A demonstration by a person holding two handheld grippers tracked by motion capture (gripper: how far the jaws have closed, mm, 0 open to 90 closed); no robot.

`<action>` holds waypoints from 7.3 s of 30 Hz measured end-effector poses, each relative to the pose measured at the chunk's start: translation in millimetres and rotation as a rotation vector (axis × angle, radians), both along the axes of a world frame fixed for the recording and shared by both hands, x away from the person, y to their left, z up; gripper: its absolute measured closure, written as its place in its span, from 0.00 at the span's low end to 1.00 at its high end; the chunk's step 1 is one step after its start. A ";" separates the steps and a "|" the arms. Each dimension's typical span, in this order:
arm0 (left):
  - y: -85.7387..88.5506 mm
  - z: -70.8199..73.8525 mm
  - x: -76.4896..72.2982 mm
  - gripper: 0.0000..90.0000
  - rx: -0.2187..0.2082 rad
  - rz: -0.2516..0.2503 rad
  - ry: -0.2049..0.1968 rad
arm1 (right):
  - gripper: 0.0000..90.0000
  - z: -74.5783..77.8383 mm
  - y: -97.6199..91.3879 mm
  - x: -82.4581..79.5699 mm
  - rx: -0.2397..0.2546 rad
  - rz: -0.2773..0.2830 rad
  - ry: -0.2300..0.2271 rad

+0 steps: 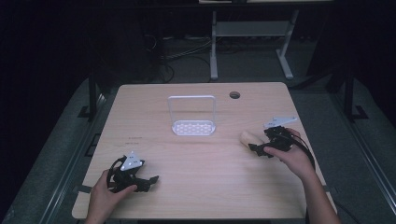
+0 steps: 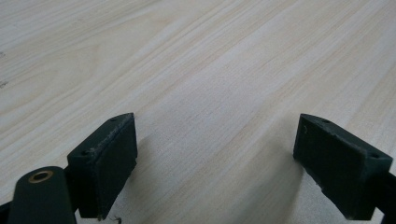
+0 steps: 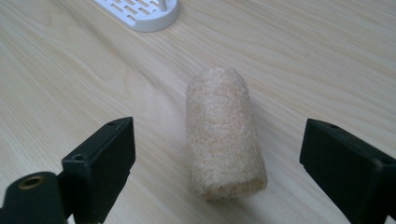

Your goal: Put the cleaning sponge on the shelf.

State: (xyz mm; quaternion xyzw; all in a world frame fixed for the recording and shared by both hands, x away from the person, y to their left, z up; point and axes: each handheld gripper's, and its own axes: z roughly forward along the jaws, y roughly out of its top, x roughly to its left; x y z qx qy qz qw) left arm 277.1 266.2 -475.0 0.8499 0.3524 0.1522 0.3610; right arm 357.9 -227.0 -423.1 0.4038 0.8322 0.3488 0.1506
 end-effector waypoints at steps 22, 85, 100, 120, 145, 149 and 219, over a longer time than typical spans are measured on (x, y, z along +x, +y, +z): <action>0.0 0.0 0.0 0.15 0.001 0.000 0.000 | 0.11 -3.7 13.1 27.3 -0.054 0.041 0.067; 0.0 0.0 0.0 0.15 0.001 0.000 0.000 | 0.45 -18.0 25.2 39.9 -0.098 0.096 0.170; 0.0 0.0 0.0 0.15 0.001 0.000 0.000 | 0.46 -7.1 43.9 36.1 -0.077 0.137 0.143; 0.0 0.0 0.0 0.15 0.001 0.000 0.000 | 0.46 0.0 75.0 39.7 -0.061 0.197 0.122; 0.0 0.0 0.0 0.15 0.001 -0.001 0.000 | 0.46 1.9 110.0 46.1 -0.035 0.256 0.112; 0.0 0.0 0.0 0.15 0.001 0.000 0.000 | 0.46 4.3 117.8 47.6 -0.041 0.265 0.110; 0.2 0.1 0.1 0.15 0.004 -0.002 0.000 | 0.45 -19.1 213.3 102.0 -0.035 0.217 0.062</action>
